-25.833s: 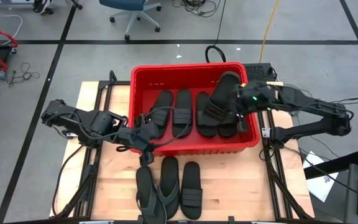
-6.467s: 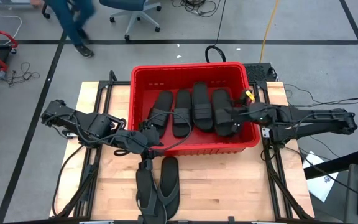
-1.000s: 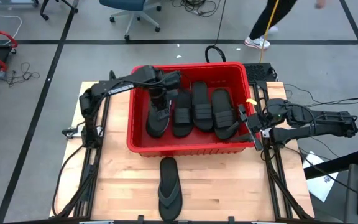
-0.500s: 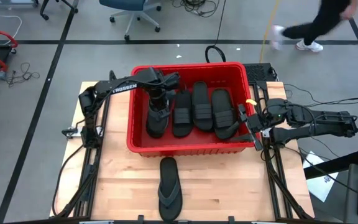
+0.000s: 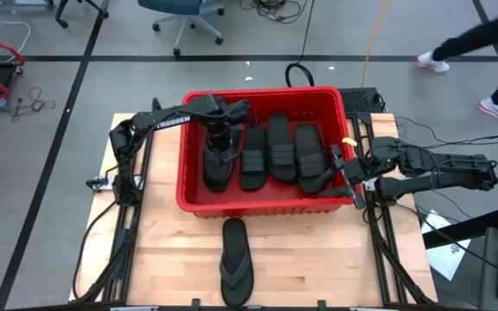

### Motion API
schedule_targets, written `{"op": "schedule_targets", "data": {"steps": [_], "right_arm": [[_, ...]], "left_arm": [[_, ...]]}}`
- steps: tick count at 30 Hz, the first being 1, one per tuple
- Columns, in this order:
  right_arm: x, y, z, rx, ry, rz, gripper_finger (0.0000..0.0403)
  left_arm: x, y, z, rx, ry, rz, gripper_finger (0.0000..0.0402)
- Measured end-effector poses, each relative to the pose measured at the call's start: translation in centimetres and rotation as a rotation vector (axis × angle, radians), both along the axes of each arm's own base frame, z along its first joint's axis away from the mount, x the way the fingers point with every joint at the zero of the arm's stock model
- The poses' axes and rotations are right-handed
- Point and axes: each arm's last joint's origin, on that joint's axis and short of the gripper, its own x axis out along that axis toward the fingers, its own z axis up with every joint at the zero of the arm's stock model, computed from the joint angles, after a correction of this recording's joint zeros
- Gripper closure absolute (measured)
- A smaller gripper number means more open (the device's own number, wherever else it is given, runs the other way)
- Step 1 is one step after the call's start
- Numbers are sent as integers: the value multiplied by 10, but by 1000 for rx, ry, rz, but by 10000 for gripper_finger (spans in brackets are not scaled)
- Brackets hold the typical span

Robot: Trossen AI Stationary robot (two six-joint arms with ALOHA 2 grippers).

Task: Pick and place slides into bin
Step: Put the black slipper into the red bin

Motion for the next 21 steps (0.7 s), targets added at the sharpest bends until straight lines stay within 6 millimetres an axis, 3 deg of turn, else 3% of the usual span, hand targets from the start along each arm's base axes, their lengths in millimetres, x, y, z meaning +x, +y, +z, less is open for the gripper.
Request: {"op": "schedule_targets", "data": {"steps": [5, 14, 21], "right_arm": [[0, 0, 0, 0, 0, 0, 247], [0, 0, 0, 0, 0, 0, 248], [0, 0, 0, 0, -1, 0, 246]], "left_arm": [[1, -1, 0, -7, 5, 58, 383], [1, -1, 0, -5, 3, 43, 280], [-4, -4, 9, -35, -16, 61, 242]]}}
